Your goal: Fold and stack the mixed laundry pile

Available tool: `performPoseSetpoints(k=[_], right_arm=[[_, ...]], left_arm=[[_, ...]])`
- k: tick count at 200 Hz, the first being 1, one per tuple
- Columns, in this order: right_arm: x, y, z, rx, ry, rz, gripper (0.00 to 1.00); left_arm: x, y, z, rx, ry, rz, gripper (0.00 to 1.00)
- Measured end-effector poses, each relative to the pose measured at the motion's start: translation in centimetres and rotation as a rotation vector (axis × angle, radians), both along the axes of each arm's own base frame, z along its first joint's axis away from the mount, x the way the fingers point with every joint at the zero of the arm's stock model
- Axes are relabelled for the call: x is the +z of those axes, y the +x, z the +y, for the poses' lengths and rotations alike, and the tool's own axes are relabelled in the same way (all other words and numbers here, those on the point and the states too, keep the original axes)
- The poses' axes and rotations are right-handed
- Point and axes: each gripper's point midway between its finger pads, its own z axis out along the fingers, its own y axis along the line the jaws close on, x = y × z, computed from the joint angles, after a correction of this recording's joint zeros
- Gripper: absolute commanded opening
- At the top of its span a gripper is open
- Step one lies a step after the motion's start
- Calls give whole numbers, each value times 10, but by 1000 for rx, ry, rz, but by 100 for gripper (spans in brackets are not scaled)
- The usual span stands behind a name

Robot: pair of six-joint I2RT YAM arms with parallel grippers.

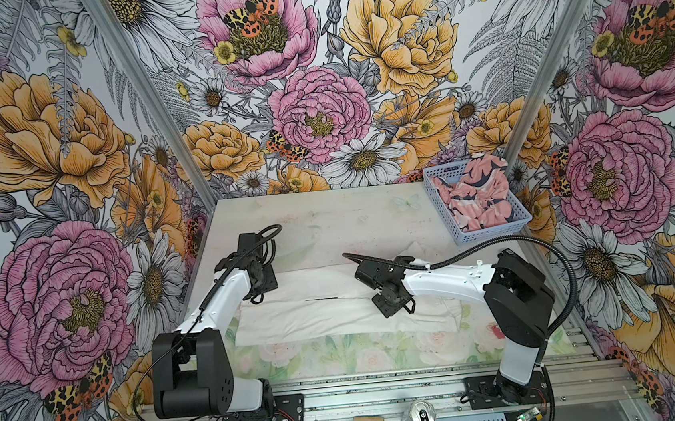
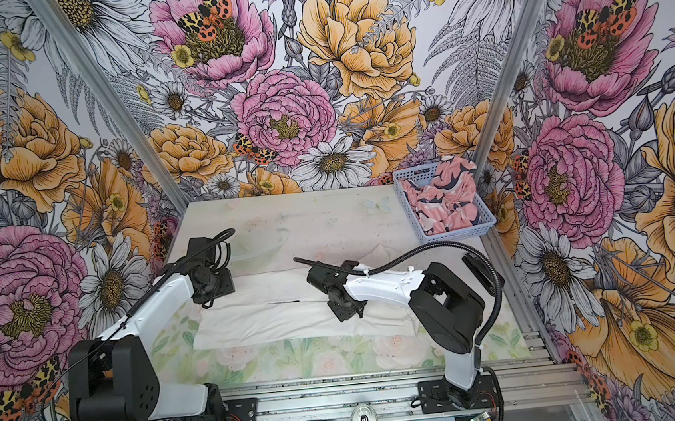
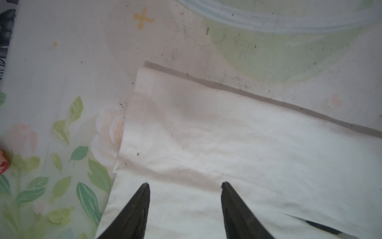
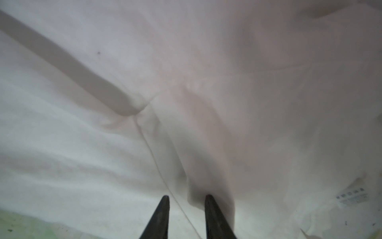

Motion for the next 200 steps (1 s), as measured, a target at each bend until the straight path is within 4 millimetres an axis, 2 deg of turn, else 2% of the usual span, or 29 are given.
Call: performPoseSetpoints(k=[30,96,123,144,200], right_arm=[[-5,2,-2,1,-22,-6,29],[-7,9,-7,-15,-30,-14,16],[-7,11,-7,-16,-28,-22,10],[-7,12,-6,-10,-28,-26,0],[-5,4,-3,-6,16,2,0]], left_arm=[[0,0,0,0,0,0,57],[-2,-3,0,0,0,4,57],[1,-3,0,1,0,-5,57],[1,-3,1,4,0,-6,57],[4,-5,3,10,0,-13,57]])
